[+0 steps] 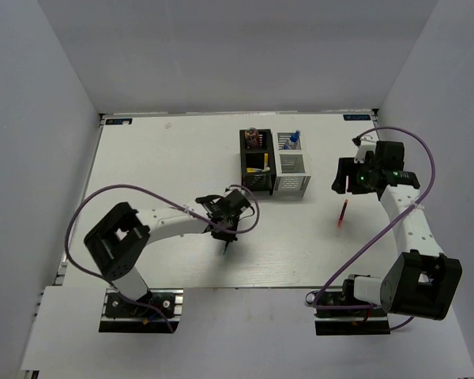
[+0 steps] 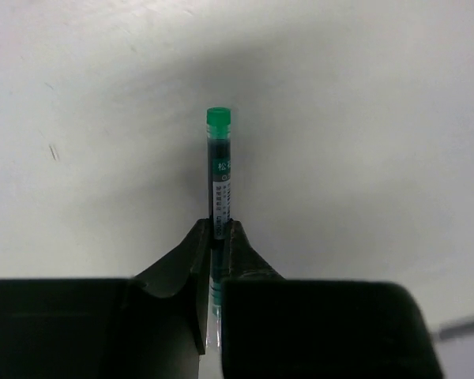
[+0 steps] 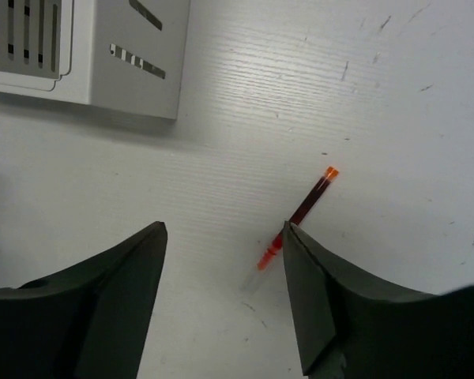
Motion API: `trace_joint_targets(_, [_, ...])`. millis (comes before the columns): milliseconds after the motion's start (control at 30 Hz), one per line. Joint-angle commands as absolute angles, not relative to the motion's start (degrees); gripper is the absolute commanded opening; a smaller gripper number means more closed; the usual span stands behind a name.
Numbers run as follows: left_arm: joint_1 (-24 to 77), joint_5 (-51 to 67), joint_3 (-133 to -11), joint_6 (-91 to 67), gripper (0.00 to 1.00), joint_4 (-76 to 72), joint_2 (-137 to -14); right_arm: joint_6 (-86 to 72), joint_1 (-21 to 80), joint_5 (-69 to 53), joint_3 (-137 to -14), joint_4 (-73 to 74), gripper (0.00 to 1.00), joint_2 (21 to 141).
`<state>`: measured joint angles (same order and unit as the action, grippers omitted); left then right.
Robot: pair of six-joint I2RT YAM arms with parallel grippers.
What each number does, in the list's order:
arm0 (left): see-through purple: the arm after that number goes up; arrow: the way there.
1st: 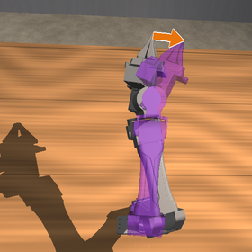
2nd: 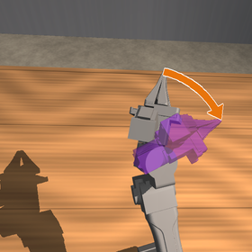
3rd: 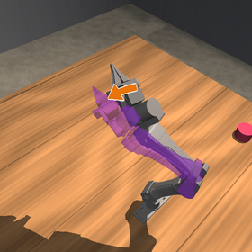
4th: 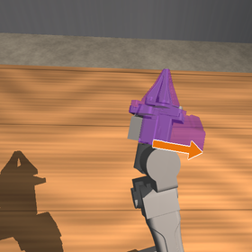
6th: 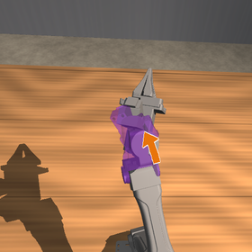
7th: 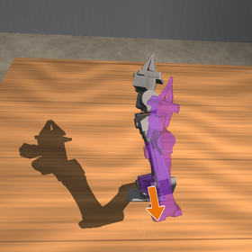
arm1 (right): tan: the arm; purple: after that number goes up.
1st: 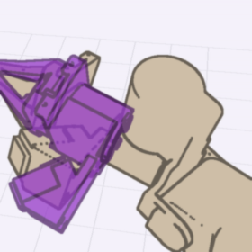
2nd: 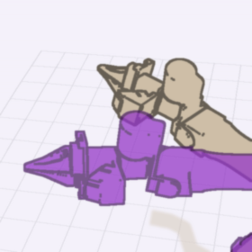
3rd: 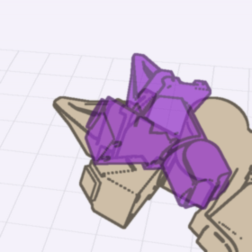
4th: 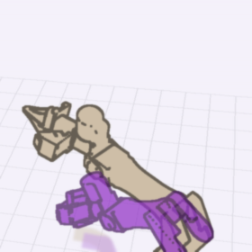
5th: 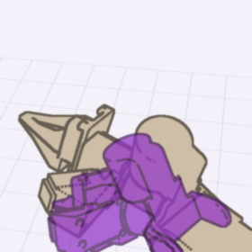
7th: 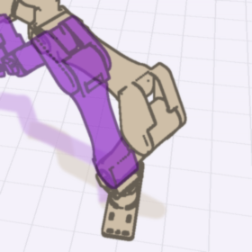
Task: Sort the stationery into containers
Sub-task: Grab a piece of stationery with the left arm, then place the stationery into the container
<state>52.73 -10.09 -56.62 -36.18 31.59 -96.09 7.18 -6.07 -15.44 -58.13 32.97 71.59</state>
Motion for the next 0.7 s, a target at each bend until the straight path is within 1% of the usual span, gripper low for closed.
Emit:
trace_joint_targets(0, [54.49,-4.76,-56.07,-31.48,0.0,28.32,-84.49,9.23,-6.41,-18.72,-56.52,32.96,0.7,69.43])
trace_joint_targets(67, [54.49,-4.22,-56.07,-27.8,0.0,21.91,-76.95,9.32,-6.33,-19.07,-55.21,32.78,0.7,69.0])
trace_joint_targets(100, [54.49,-3.35,-56.07,-26.47,0.0,19.45,-75.16,9.4,-6.5,-19.33,-54.93,32.87,0.7,68.82])
trace_joint_targets(167, [54.49,-3.34,-58.69,-23.92,0.0,14.88,-73.48,9.67,-6.42,-19.07,-54.15,32.61,0.7,68.38])
trace_joint_targets(200, [53.97,-4.65,-60.19,-23.12,0.0,13.98,-74.17,9.67,-6.42,-18.55,-53.97,32.35,0.68,68.03])
trace_joint_targets(300, [52.74,-4.66,-65.9,-20.92,0.0,8.89,-78.03,9.58,-6.33,-18.11,-52.91,32.17,0.62,67.06])
trace_joint_targets(433, [52.73,-4.66,-76.34,-19.25,0.0,1.68,-88.83,9.49,-6.5,-18.11,-51.51,32.26,0.62,65.75])
trace_joint_targets(467, [52.73,-4.14,-77.94,-18.64,0.0,0.1,-93.12,9.49,-6.42,-18.02,-51.24,32.17,0.62,65.48])
trace_joint_targets(567, [52.73,-5.62,-82.78,-17.93,0.0,-8.15,-99.64,9.93,-6.59,-17.49,-50.1,32.61,0.62,63.73])
trace_joint_targets(667, [52.21,-7.2,-88.05,-17.93,0.0,-9.84,-103.87,10.46,-6.68,-17.05,-48.87,32.69,0.62,62.5])
